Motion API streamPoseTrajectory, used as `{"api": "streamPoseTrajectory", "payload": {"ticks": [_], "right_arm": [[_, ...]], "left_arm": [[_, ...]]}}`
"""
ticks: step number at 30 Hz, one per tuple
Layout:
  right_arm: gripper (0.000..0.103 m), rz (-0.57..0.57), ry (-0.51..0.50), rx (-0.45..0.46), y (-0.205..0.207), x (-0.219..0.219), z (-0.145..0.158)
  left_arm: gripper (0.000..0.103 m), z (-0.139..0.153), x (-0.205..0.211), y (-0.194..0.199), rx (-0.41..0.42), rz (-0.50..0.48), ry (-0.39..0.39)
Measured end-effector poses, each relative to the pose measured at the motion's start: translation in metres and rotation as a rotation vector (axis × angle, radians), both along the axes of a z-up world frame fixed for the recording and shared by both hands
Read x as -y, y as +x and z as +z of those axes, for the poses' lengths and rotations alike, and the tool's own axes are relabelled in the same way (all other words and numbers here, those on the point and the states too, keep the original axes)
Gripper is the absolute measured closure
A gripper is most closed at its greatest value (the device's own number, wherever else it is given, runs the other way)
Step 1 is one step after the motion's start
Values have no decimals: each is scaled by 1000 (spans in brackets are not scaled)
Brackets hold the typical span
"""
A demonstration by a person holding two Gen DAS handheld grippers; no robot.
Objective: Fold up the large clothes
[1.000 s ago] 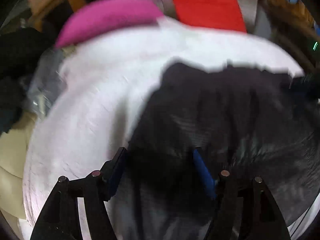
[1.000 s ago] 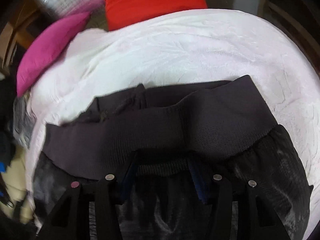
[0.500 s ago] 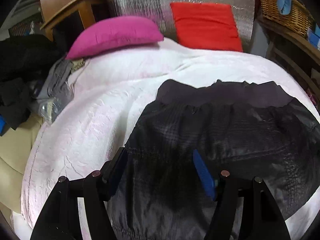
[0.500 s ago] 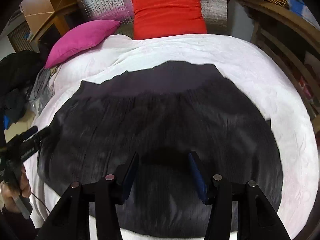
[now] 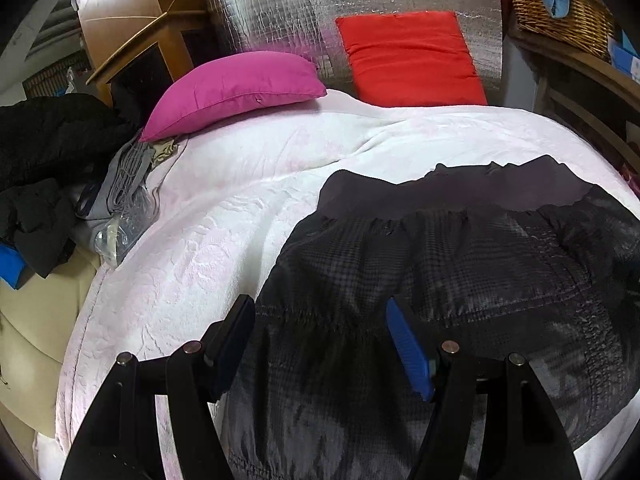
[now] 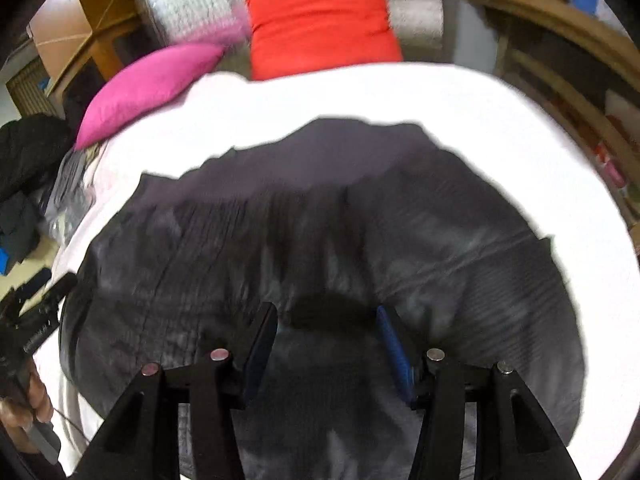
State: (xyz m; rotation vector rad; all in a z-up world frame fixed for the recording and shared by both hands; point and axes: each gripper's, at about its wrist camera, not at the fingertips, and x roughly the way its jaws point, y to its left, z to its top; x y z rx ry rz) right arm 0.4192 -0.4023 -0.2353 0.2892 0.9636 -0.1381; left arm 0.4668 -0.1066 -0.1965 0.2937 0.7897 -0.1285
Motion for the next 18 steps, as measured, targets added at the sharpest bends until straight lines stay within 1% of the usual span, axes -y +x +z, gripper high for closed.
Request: {"api": "streamPoseTrajectory", "payload": {"ticks": [2, 4, 6, 8, 9, 11, 13, 15, 18], "right_arm": [[47, -56, -22, 18, -2, 14, 5], [47, -104, -4, 7, -2, 29, 4], [47, -149, 18, -22, -1, 45, -6], [47, -149, 29, -53, 5, 52, -20], [47, -143, 27, -53, 8, 53, -25], [47, -133, 10, -39, 8, 52, -21], [47, -141, 26, -24, 1, 53, -14], [47, -149, 41, -1, -5, 51, -8], [47, -157, -16, 28, -21, 44, 4]], "left_arm": [[34, 0, 0, 0, 2, 0, 0], [34, -1, 0, 0, 1, 1, 3], [34, -2, 1, 1, -2, 1, 7], [34, -6, 3, 2, -13, 0, 8], [34, -8, 4, 2, -22, 0, 13], [34, -16, 6, 4, -40, 6, 33], [34, -27, 8, 8, -72, 12, 63], [34, -35, 7, 11, -95, 14, 69], [31, -39, 6, 12, -99, 21, 75]]}}
